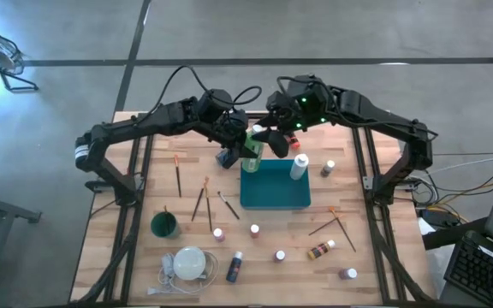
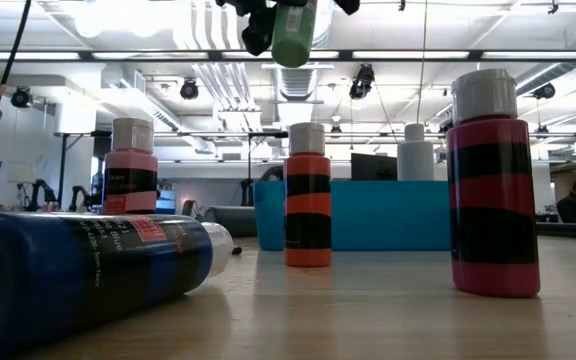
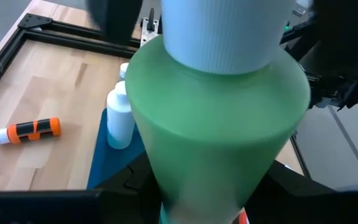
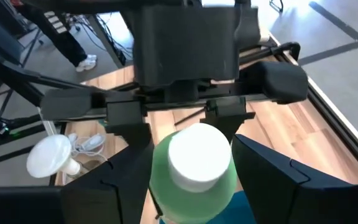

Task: Pick & Place Paint Supplies
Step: Put the green paint bottle into the blue bin

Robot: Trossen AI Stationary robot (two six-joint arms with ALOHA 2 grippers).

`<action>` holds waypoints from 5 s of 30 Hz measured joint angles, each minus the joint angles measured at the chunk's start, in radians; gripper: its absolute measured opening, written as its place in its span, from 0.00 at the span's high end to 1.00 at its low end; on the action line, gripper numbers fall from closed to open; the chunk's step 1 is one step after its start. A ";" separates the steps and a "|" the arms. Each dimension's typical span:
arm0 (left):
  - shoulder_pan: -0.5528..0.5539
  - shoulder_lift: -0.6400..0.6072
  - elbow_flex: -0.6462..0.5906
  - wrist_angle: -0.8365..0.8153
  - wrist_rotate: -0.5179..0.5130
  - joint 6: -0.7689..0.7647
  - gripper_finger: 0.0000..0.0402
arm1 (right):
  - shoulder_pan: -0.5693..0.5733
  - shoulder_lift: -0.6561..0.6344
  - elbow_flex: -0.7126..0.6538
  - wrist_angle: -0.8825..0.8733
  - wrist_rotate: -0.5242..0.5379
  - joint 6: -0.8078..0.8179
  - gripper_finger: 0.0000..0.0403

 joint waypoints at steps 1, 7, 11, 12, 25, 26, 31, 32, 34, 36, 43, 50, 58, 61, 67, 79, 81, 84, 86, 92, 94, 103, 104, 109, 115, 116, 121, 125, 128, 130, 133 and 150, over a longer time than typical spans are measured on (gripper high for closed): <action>0.000 0.000 0.000 0.000 0.000 0.000 0.58 | 0.000 0.005 0.000 0.000 0.000 0.000 0.46; -0.005 -0.001 0.000 0.000 0.000 -0.001 0.58 | 0.000 0.010 0.000 0.000 0.000 -0.005 0.50; -0.005 -0.001 0.000 0.001 0.000 -0.001 0.58 | 0.000 0.005 0.000 0.000 0.000 -0.005 0.54; -0.005 -0.001 0.000 0.001 0.000 -0.001 0.58 | 0.000 0.003 0.000 -0.001 0.000 -0.005 0.55; -0.005 -0.001 0.000 -0.001 -0.002 0.000 0.58 | 0.000 0.000 0.000 -0.001 -0.001 -0.005 0.72; -0.005 -0.001 0.000 0.000 -0.002 0.000 0.58 | 0.000 -0.001 0.000 -0.001 -0.001 -0.005 0.72; -0.005 -0.001 0.000 -0.002 -0.002 -0.003 0.52 | 0.000 -0.001 0.000 -0.001 -0.001 -0.005 0.72; -0.005 -0.001 0.000 -0.002 -0.002 -0.007 0.51 | 0.000 -0.001 0.000 -0.001 -0.001 -0.005 0.72; -0.005 -0.001 0.000 -0.009 -0.001 -0.008 0.48 | 0.000 -0.002 0.000 -0.004 0.000 -0.005 0.72; -0.005 -0.003 0.000 -0.024 -0.001 -0.008 0.46 | 0.000 -0.010 -0.001 -0.022 0.000 -0.005 0.72; 0.003 -0.004 0.002 -0.047 -0.009 -0.011 0.43 | 0.005 -0.051 -0.001 -0.101 0.017 -0.006 0.72; 0.012 -0.004 0.003 -0.061 -0.005 -0.011 0.40 | 0.037 -0.073 -0.002 -0.139 0.068 -0.002 0.72; 0.016 -0.004 -0.001 -0.107 -0.011 0.010 0.30 | 0.053 -0.082 0.000 -0.192 0.106 0.020 0.72; 0.019 -0.005 0.000 -0.139 -0.012 0.029 0.28 | 0.068 -0.084 -0.001 -0.205 0.112 0.041 0.72; 0.064 -0.014 0.028 -0.228 -0.118 0.044 0.26 | 0.147 -0.092 -0.001 -0.288 0.219 0.087 0.72; 0.101 -0.118 0.028 -0.227 -0.406 0.046 0.27 | 0.289 -0.099 -0.060 -0.314 0.502 0.184 0.72; 0.101 -0.144 0.024 -0.202 -0.434 0.044 0.27 | 0.301 -0.111 -0.091 -0.315 0.532 0.217 0.72; 0.101 -0.177 0.006 -0.140 -0.453 0.043 0.27 | 0.310 -0.123 -0.146 -0.309 0.550 0.253 0.72; 0.101 -0.188 0.000 -0.101 -0.459 0.040 0.26 | 0.310 -0.124 -0.183 -0.309 0.550 0.273 0.72; 0.101 -0.205 0.000 -0.063 -0.507 0.037 0.27 | 0.310 -0.144 -0.307 -0.306 0.596 0.373 0.72; 0.102 -0.205 0.000 -0.064 -0.522 0.030 0.27 | 0.322 -0.167 -0.362 -0.303 0.627 0.434 0.72; 0.102 -0.204 -0.001 -0.063 -0.539 0.028 0.27 | 0.369 -0.314 -0.632 -0.114 0.662 0.608 0.72; 0.102 -0.204 -0.001 -0.061 -0.540 0.032 0.27 | 0.373 -0.322 -0.657 -0.105 0.671 0.623 0.72; 0.102 -0.204 -0.001 -0.062 -0.543 0.044 0.27 | 0.379 -0.339 -0.749 -0.091 0.686 0.665 0.72; 0.102 -0.203 -0.001 -0.062 -0.566 0.045 0.27 | 0.380 -0.338 -0.821 -0.087 0.684 0.698 0.72; 0.102 -0.203 -0.001 -0.062 -0.566 0.045 0.27 | 0.380 -0.339 -0.829 -0.087 0.684 0.702 0.72; 0.102 -0.203 -0.001 -0.062 -0.566 0.045 0.27 | 0.380 -0.341 -0.842 -0.083 0.690 0.703 0.72; 0.102 -0.203 -0.001 -0.061 -0.566 0.045 0.27 | 0.379 -0.339 -0.862 -0.085 0.714 0.702 0.72; 0.102 -0.203 -0.003 -0.062 -0.566 0.044 0.27 | 0.377 -0.339 -0.888 -0.083 0.715 0.710 0.72; 0.102 -0.203 -0.003 -0.062 -0.566 0.040 0.27 | 0.377 -0.339 -0.905 -0.073 0.717 0.717 0.72; 0.102 -0.203 -0.003 -0.061 -0.566 0.038 0.27 | 0.377 -0.339 -0.920 -0.050 0.747 0.718 0.72; 0.102 -0.202 -0.003 -0.062 -0.565 0.016 0.27 | 0.364 -0.339 -0.964 0.001 0.768 0.710 0.72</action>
